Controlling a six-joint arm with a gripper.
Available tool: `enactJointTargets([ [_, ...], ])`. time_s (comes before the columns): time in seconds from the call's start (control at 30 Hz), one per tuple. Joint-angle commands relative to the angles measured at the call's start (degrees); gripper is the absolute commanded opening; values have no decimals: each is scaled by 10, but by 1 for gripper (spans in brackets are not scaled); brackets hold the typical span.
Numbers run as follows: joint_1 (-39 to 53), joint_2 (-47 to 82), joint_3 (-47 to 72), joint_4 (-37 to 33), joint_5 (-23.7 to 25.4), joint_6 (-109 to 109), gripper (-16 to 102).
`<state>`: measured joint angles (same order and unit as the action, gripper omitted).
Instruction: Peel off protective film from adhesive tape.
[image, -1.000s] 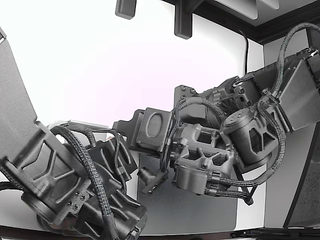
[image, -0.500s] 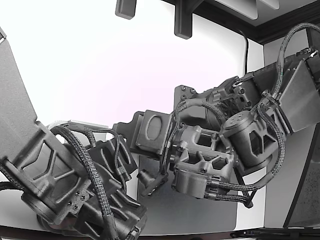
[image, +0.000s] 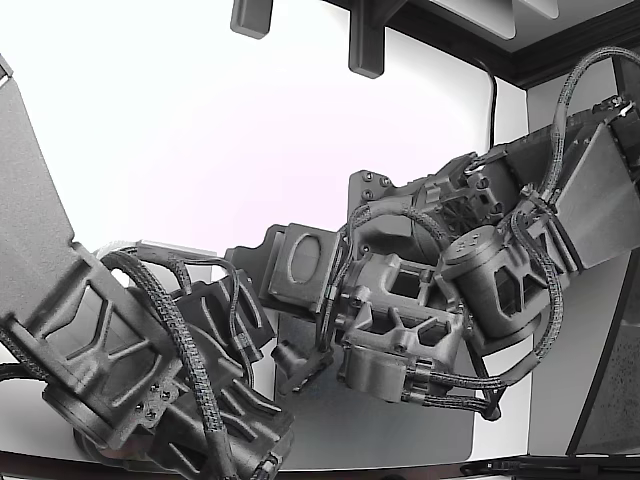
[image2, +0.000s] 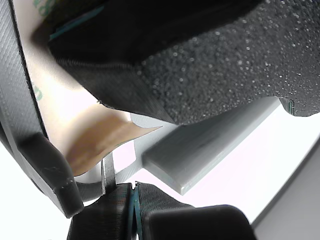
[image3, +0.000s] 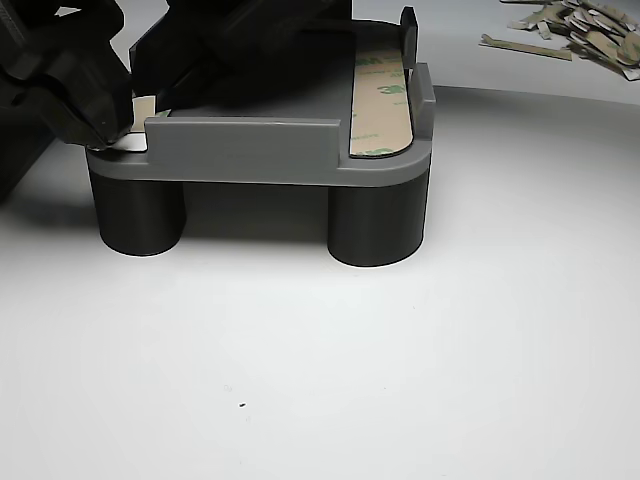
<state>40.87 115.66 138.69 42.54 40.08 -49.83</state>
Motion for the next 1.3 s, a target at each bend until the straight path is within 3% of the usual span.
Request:
enactJointTargets([
  [0.0, -3, 9, -18, -4, 2, 2, -11],
  [1.27, 3, -6, -32, 26, -10, 25, -11],
])
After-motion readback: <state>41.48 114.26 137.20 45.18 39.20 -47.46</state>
